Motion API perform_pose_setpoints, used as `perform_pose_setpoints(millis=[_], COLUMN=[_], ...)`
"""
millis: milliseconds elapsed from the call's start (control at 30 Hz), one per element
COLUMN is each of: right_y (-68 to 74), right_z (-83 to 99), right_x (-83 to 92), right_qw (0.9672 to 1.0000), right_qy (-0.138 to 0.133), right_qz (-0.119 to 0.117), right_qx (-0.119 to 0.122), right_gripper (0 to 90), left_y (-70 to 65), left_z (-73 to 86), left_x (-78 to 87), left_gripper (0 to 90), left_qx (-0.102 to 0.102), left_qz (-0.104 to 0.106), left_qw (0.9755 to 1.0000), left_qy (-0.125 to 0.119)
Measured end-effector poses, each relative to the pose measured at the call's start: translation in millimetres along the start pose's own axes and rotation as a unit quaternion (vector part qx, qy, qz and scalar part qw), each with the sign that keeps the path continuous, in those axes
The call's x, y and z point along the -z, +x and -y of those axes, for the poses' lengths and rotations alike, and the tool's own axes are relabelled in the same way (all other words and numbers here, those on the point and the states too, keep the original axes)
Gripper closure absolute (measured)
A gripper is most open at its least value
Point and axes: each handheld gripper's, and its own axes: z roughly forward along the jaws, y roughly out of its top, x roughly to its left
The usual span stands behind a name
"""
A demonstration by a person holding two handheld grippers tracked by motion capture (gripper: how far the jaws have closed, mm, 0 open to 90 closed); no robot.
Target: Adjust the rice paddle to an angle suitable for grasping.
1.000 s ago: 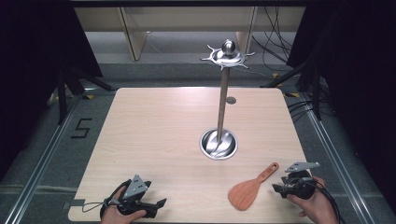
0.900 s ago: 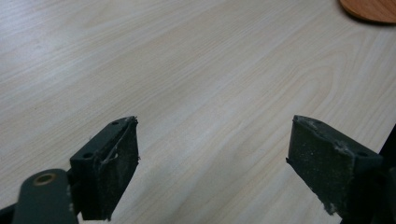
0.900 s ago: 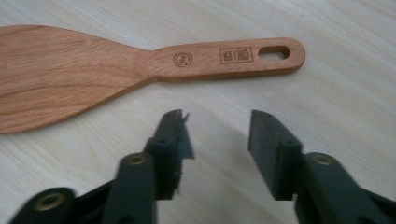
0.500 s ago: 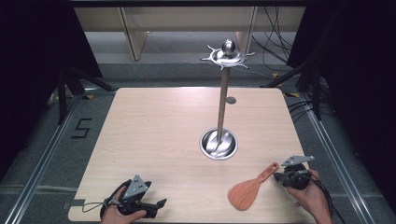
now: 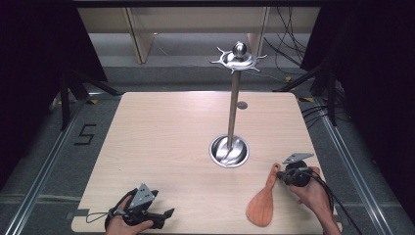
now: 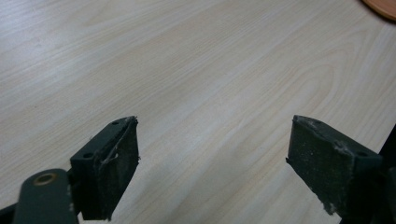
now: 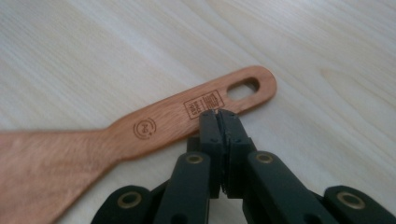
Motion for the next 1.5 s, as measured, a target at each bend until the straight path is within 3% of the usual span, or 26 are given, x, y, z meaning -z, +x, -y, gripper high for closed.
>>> perform_pose_setpoints(millis=[167, 200, 233, 267, 400, 467, 500, 533, 567, 600, 633, 700, 767, 833, 867, 967, 1067, 1100, 1133, 1167, 1233, 1300, 1367, 1400, 1433, 1500], right_y=[4.8, 5.9, 7.9, 8.8, 13.1, 13.0, 13.0, 16.1, 16.1, 14.8, 15.7, 19.8, 29.4, 35.1, 35.9, 39.9, 34.7, 34.2, 36.3, 34.1, 36.7, 33.3, 34.3, 31.1, 32.6, 28.5], right_z=[-15.4, -17.3, -18.7, -21.6, -27.5, -28.5, -28.5, -30.1, -30.1, -31.6, -32.6, -34.8, -37.5, -39.4, -40.1, -40.4, -40.5, -40.6, -40.8, -41.0, -41.1, -41.1, -42.1, -43.1, -45.3, -46.8], right_x=[-9.5, -12.0, -15.3, -13.6, -15.8, -15.3, -15.3, -10.7, -10.7, -9.5, -8.2, -6.0, -3.6, -5.0, -6.0, -8.7, -11.6, -12.3, -12.3, -13.3, -14.6, -15.7, -14.7, -15.2, -15.3, -16.4], right_qw=[1.0000, 0.9999, 0.9999, 0.9999, 0.9996, 0.9998, 0.9998, 0.9992, 0.9992, 0.9993, 0.9994, 0.9995, 0.9990, 0.9985, 0.9984, 0.9971, 0.9977, 0.9973, 0.9960, 0.9968, 0.9949, 0.9952, 0.9935, 0.9945, 0.9922, 0.9924], right_qy=[0.005, 0.001, -0.008, 0.010, 0.016, 0.012, 0.012, 0.014, 0.014, 0.009, 0.009, 0.000, 0.017, 0.035, 0.043, 0.052, 0.057, 0.060, 0.067, 0.066, 0.080, 0.082, 0.094, 0.094, 0.112, 0.114], right_qz=[-0.006, -0.004, -0.003, -0.011, -0.019, -0.018, -0.018, -0.021, -0.021, -0.020, -0.018, -0.020, -0.022, -0.022, -0.023, -0.033, -0.025, -0.028, -0.034, -0.028, -0.026, -0.033, -0.035, -0.033, -0.033, -0.038], right_qx=[0.005, 0.012, 0.010, 0.008, 0.013, 0.003, 0.003, -0.031, -0.031, -0.029, -0.030, -0.026, -0.035, -0.037, -0.028, -0.045, -0.026, -0.031, -0.047, -0.036, -0.056, -0.042, -0.054, -0.031, -0.044, -0.028], right_gripper=[89.5, 89.3, 89.0, 88.7, 85.8, 76.5, 76.5, 68.0, 68.0, 63.6, 59.3, 54.1, 48.9, 46.6, 46.5, 46.0, 45.5, 46.1, 46.8, 47.3, 45.4, 46.2, 48.5, 50.8, 55.7, 58.2], left_y=[-1.6, 0.5, -1.8, -1.6, -1.9, -1.5, -1.5, -1.6, -1.7, 0.5, -1.7, -1.1, 0.8, -1.0, -0.5, -1.6, -0.2, -1.3, 0.5, -0.9, -1.5, -0.3, -1.0, -2.6, -1.5, 0.2], left_z=[0.5, 0.3, 0.7, 0.5, 0.8, 0.2, 0.2, 0.5, 0.8, 0.3, 0.1, 0.1, 0.2, -0.1, -0.2, 0.6, -0.9, 0.4, -0.4, -0.2, 0.0, 0.1, 0.3, 0.1, -0.3, -0.9], left_x=[-0.3, -0.3, 0.0, 0.3, 0.0, 0.9, 0.9, 0.5, 0.0, 0.5, 0.4, 0.6, 0.4, 0.7, 1.2, 0.0, 1.1, 0.0, 0.1, -0.2, -0.8, -0.8, -1.4, -2.7, -1.7, -1.4], left_gripper=[15.9, 15.9, 16.0, 15.9, 16.0, 15.9, 15.9, 16.0, 16.0, 16.0, 15.9, 15.9, 15.9, 15.9, 15.9, 16.0, 15.9, 15.9, 15.9, 15.9, 15.9, 15.9, 15.9, 15.9, 16.0, 15.9], left_qx=[0.011, -0.004, 0.011, 0.011, 0.011, 0.010, 0.010, 0.010, 0.011, -0.002, 0.012, 0.008, -0.004, 0.008, 0.004, 0.012, 0.002, 0.010, -0.004, 0.006, 0.011, 0.005, 0.014, 0.027, 0.018, 0.000], left_qz=[0.006, -0.005, 0.004, 0.006, 0.004, 0.008, 0.008, 0.007, 0.004, 0.000, 0.005, 0.009, 0.000, 0.009, 0.009, 0.001, 0.009, 0.002, 0.000, 0.004, 0.005, 0.007, 0.005, 0.006, 0.006, 0.006], left_qw=[0.9999, 1.0000, 0.9999, 0.9999, 0.9999, 0.9999, 0.9999, 0.9999, 0.9999, 1.0000, 0.9999, 0.9999, 1.0000, 0.9999, 1.0000, 0.9999, 1.0000, 0.9999, 1.0000, 1.0000, 0.9999, 1.0000, 0.9999, 0.9995, 0.9998, 1.0000], left_qy=[-0.008, -0.004, -0.007, -0.006, -0.007, -0.005, -0.005, -0.005, -0.007, -0.002, -0.005, -0.004, -0.002, -0.004, 0.000, -0.001, 0.003, 0.001, 0.001, -0.003, -0.007, -0.003, -0.007, -0.014, -0.004, -0.001])
